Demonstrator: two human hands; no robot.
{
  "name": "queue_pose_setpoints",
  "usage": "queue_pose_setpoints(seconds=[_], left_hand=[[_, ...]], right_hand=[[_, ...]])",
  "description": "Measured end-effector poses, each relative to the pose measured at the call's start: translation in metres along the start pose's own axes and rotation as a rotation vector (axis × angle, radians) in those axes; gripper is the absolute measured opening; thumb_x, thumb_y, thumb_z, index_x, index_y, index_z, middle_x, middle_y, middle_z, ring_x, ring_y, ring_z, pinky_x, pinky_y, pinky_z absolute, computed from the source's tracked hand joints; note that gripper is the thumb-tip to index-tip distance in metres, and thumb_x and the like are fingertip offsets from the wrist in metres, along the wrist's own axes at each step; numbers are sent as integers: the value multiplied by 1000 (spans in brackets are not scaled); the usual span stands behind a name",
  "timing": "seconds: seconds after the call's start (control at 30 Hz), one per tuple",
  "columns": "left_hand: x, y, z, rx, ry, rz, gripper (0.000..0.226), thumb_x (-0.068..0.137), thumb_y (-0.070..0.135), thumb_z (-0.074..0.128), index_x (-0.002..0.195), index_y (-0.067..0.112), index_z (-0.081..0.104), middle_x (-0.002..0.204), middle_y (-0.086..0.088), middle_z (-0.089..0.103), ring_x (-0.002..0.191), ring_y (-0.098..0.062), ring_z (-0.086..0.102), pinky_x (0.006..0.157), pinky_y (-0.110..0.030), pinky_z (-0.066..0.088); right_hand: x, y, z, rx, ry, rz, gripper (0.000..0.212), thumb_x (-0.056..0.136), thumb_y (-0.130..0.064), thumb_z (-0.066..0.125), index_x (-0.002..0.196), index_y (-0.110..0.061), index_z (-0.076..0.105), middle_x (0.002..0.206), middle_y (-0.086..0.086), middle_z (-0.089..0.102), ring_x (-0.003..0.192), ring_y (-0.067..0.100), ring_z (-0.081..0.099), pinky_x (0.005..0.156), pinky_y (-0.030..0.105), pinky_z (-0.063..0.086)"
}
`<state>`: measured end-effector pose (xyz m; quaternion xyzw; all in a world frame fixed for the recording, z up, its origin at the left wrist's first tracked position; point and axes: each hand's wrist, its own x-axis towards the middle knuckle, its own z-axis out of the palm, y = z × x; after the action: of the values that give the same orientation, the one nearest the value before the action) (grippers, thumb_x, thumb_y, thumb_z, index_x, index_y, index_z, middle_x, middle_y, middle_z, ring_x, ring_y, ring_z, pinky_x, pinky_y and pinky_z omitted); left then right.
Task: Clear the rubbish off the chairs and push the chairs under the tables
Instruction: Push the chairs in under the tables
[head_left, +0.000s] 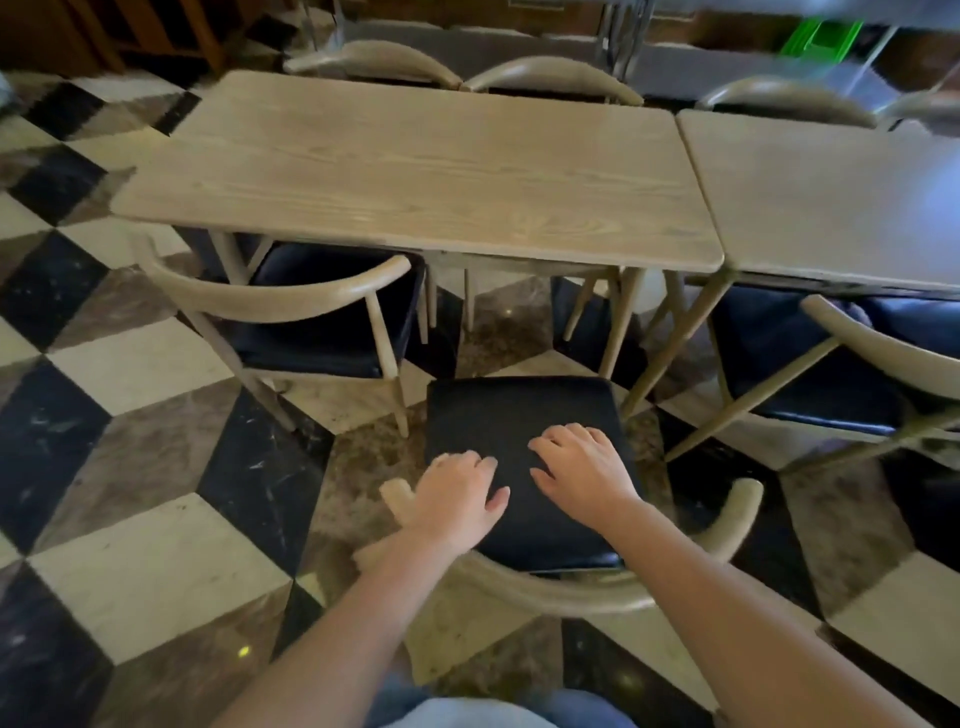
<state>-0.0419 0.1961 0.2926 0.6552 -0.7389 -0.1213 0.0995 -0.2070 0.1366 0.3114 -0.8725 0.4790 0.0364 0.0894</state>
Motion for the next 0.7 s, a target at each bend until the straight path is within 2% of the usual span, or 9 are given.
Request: queue_pose_setpoints(seconds=[0.17,0.37,0.5,0.63,0.7], left_hand=[[-52,59,34,-7,-35,71,47,87,52,44,115,18,60,103,1,67,94,-15,62,87,-30,47],[-82,84,54,-41,-113,76,42,85,52,51,111,20,62,101,2,65,93,-13,59,80,-26,48],[-86,85,55,-66,-151,57,40,87,41,57,121,20,58,114,2,62,105,-13,56,90,-25,46],[-83,83,53,-12,-187,53,35,89,34,57,121,19,56,115,2,60,106,-14,54,90,-24,44],[-80,85,51,40,-219,38,29,91,31,54,117,17,57,112,0,59,103,-16,55,85,-26,44]], right_hand=[[-88,27,27,36,-34,5,37,93,-41,49,126,-24,53,129,-3,57,121,17,49,105,35,35],[-148,36,48,102,-176,-12,45,89,-51,46,128,-28,50,125,-6,57,116,16,48,101,34,37],[-154,40,52,91,-181,-32,44,90,-37,55,131,-25,46,127,-5,56,118,16,47,101,34,39],[-151,36,50,13,-184,-27,27,92,-23,53,119,-21,54,115,-2,61,103,18,52,87,32,48],[-151,35,49,-37,-206,-36,27,91,-18,55,117,-19,53,112,0,61,99,20,52,81,33,50]])
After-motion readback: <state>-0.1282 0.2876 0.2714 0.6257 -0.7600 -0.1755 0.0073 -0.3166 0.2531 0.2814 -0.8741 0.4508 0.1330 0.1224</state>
